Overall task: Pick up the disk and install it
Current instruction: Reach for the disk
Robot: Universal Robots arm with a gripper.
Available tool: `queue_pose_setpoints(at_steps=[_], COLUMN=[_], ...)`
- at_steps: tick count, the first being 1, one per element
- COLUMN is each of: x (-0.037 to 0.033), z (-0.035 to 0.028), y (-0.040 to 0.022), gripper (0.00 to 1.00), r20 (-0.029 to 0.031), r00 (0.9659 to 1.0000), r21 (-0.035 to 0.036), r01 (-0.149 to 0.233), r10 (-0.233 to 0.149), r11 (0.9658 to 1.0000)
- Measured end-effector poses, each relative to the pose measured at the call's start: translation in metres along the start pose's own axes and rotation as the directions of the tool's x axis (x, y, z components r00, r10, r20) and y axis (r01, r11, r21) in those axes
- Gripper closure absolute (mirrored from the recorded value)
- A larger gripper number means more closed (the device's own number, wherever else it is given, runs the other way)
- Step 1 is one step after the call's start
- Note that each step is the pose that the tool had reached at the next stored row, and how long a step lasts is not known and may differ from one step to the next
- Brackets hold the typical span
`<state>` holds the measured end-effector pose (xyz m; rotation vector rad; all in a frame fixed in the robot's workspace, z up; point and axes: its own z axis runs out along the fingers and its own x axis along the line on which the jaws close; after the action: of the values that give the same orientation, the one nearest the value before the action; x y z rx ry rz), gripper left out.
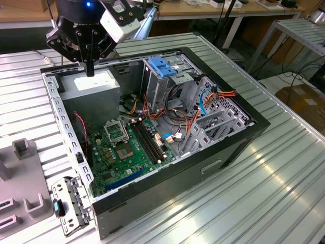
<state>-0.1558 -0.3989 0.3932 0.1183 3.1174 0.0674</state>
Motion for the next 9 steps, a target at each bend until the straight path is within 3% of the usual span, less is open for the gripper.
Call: queue_pose_setpoints(at_steps=[9], x=[0.002], z=[0.0], y=[-0.0002], gripper=[0.89], r20=[-0.0012], r00=[1.0], r21=[0.0001], r01=[0.0], r10=[0.0], r11=[1.0])
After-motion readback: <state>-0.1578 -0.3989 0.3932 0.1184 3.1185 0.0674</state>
